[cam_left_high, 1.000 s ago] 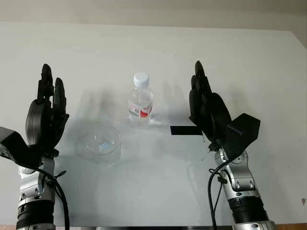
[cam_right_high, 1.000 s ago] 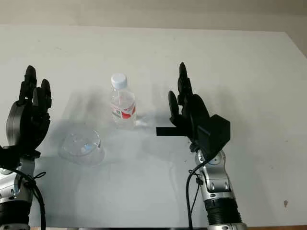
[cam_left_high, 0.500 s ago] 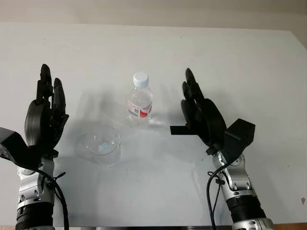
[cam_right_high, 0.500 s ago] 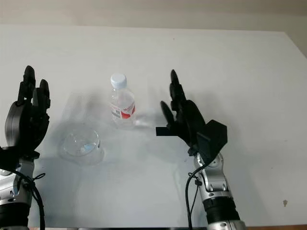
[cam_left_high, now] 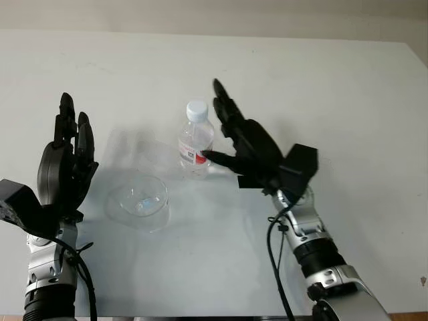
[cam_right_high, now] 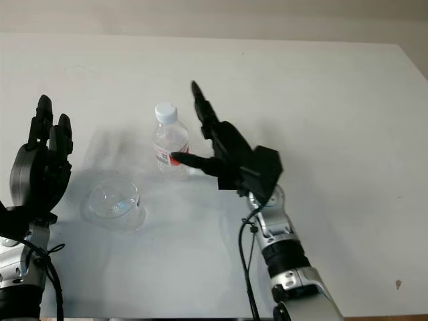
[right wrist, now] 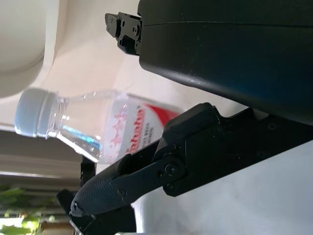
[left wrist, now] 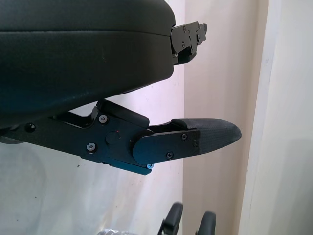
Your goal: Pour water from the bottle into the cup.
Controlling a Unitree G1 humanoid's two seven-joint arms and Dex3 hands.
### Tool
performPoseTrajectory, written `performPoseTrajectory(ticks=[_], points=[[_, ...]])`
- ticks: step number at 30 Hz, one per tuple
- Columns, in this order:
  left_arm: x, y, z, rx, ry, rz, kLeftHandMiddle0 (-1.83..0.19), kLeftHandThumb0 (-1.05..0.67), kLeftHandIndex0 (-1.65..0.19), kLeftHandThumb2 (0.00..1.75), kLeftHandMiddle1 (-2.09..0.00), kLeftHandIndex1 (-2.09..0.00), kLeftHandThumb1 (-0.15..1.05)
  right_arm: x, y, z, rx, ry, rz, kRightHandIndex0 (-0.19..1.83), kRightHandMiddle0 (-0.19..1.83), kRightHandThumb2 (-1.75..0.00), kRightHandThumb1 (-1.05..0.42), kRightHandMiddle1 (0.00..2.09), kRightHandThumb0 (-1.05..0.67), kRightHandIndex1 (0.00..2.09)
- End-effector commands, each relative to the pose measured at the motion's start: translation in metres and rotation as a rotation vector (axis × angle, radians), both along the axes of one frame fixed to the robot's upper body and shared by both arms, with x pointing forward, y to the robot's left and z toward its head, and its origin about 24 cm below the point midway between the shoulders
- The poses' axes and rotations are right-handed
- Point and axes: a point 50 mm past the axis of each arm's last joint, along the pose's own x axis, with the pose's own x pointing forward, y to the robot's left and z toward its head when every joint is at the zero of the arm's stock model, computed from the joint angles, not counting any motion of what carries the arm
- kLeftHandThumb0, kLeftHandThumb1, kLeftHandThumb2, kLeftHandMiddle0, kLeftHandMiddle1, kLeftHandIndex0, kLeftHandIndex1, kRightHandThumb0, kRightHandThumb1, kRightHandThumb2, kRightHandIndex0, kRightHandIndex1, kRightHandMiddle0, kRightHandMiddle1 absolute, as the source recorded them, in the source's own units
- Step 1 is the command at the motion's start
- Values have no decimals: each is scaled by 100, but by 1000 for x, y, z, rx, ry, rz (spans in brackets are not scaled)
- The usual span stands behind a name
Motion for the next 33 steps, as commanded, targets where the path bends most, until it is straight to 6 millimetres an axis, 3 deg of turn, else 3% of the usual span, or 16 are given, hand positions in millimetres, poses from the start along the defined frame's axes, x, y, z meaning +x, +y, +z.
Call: performPoseTrajectory(ticks=[1, 13, 28, 32, 33], points=[[2, -2, 3, 7, -12, -5, 19, -73, 19, 53, -4, -3, 105, 3, 7, 7, -4, -28, 26, -19, -19, -5, -91, 0, -99, 0], [2, -2, 4, 7, -15, 0, 18, -73, 19, 53, -4, -3, 105, 12, 26, 1, 1, 70, 73, -19, -19, -5, -90, 0, -103, 0], [2, 0, 4, 4, -19, 3, 19, -74, 19, 51, -4, -3, 105, 15, 27, -7, 95, 212, 180, -16, -18, -4, -85, 1, -79, 2], [2, 0, 3, 5, -22, 0, 19, -74, 19, 51, -3, -2, 105, 16, 26, -4, 77, 219, 207, 1, 1, -4, -83, 12, -71, 11], [3, 0, 3, 7, -21, -1, 19, -74, 19, 51, -3, -2, 105, 16, 26, -4, 70, 218, 215, 8, 5, -5, -82, 41, -66, 30]])
